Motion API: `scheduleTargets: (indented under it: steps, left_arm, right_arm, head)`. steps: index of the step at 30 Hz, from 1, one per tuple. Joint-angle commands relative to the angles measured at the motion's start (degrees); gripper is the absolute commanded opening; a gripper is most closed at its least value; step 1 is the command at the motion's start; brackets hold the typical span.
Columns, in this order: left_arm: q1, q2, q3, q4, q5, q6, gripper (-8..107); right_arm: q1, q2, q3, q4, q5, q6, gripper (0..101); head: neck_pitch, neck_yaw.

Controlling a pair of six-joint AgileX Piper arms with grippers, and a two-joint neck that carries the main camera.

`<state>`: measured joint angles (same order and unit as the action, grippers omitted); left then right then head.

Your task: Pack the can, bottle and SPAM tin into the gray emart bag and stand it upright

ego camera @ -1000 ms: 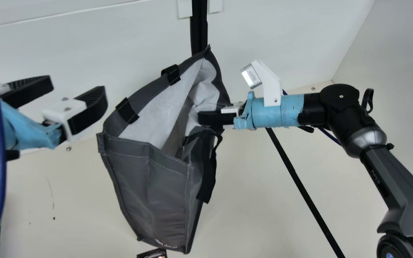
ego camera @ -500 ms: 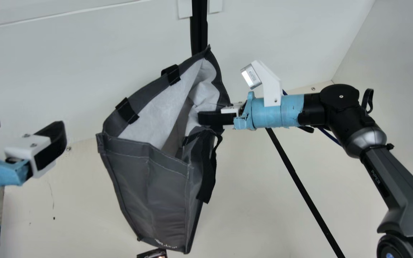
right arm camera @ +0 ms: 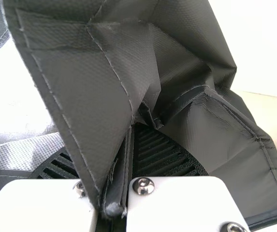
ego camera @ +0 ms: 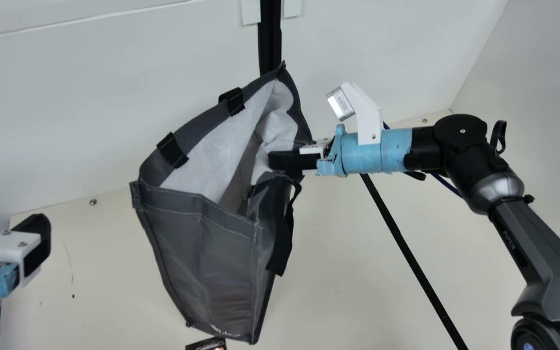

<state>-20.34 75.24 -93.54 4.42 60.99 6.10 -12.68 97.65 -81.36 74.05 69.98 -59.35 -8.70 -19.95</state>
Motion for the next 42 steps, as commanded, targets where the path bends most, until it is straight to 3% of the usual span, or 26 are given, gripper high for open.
scheduleTargets:
  steps: [1, 12, 28, 42]
  left_arm:
    - [0.00, 0.00, 0.00, 0.00, 0.00, 0.00, 90]
    - [0.00, 0.00, 0.00, 0.00, -0.03, 0.00, 90]
    - [0.00, 0.00, 0.00, 0.00, -0.03, 0.00, 90]
    - [0.00, 0.00, 0.00, 0.00, -0.03, 0.00, 90]
  right_arm:
    - [0.00, 0.00, 0.00, 0.00, 0.00, 0.00, 0]
    - [0.09, -2.34, 0.57, -1.01, -1.40, 1.74, 0]
    - [-0.12, -5.44, -3.69, -6.47, -12.77, 11.91, 0]
    - [-1.24, -5.96, -7.17, -13.45, -20.09, 19.28, 0]
  head:
    - [-1.30, -0.05]
    - [-1.30, -0.05]
    - [-1.30, -0.05]
    - [-1.30, -0.05]
